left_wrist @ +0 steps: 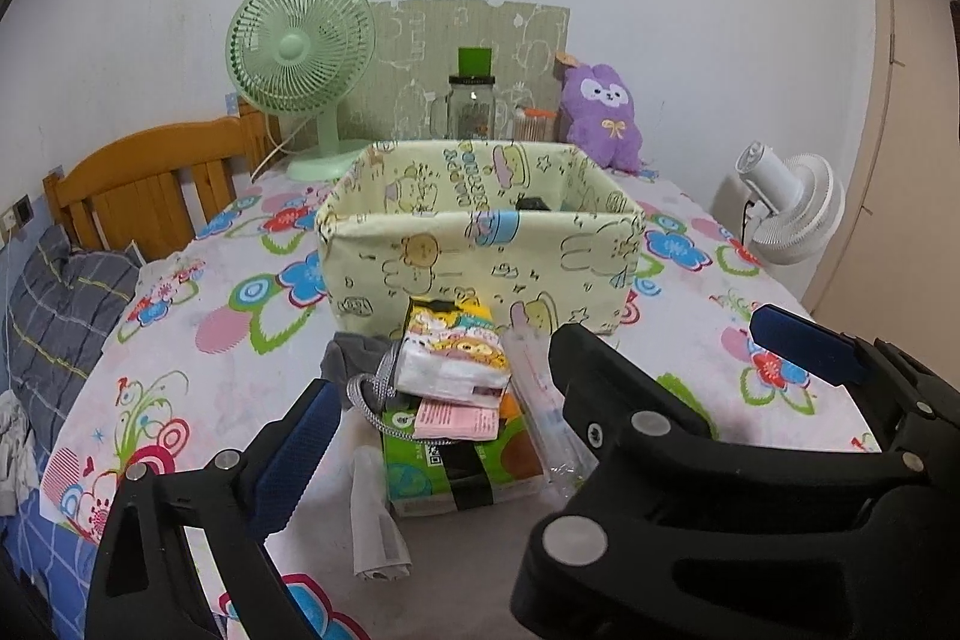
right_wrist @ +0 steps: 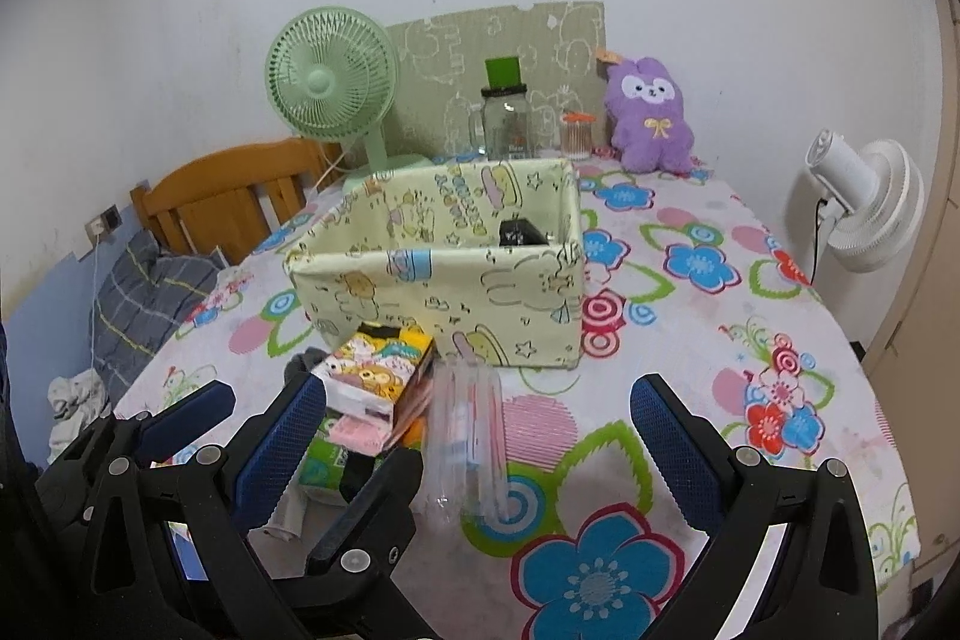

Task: Organize soft objects
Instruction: 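Grasp the cartoon snack pack with left tool while right tool reaches toward clear tubes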

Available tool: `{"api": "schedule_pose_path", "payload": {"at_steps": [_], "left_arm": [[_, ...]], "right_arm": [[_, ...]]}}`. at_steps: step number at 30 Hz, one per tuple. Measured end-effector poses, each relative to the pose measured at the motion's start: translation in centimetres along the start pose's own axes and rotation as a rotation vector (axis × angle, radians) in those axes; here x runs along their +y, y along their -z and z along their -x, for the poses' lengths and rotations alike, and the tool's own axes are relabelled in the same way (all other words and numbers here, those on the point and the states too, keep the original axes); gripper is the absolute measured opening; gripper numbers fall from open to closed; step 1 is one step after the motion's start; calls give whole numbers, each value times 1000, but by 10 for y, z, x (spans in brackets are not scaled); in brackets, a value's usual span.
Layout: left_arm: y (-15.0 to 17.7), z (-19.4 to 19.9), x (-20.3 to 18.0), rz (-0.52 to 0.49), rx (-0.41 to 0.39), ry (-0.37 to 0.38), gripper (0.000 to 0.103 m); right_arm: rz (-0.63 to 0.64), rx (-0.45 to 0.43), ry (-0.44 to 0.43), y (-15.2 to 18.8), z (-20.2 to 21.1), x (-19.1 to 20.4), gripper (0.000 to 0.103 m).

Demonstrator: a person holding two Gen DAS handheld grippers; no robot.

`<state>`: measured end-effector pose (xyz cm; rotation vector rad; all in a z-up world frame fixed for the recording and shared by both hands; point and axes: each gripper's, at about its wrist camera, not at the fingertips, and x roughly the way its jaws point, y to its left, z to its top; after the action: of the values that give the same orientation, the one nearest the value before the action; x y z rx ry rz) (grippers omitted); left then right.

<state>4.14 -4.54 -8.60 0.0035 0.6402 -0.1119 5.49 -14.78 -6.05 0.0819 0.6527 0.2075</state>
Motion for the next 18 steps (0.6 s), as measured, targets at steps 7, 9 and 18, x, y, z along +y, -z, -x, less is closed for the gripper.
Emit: {"api": "schedule_pose_path", "payload": {"at_steps": [7, 9, 18], "left_arm": [[-1, -16, 9, 10, 27, -37, 94], [-2, -20, 10, 7, 30, -42, 93], [-6, -41, 10, -17, 59, -46, 89]], "right_arm": [[-19, 43, -2, 1, -17, -6, 98], [-25, 56, -3, 0, -22, -8, 96], [-23, 102, -11, -1, -40, -10, 92]]}}
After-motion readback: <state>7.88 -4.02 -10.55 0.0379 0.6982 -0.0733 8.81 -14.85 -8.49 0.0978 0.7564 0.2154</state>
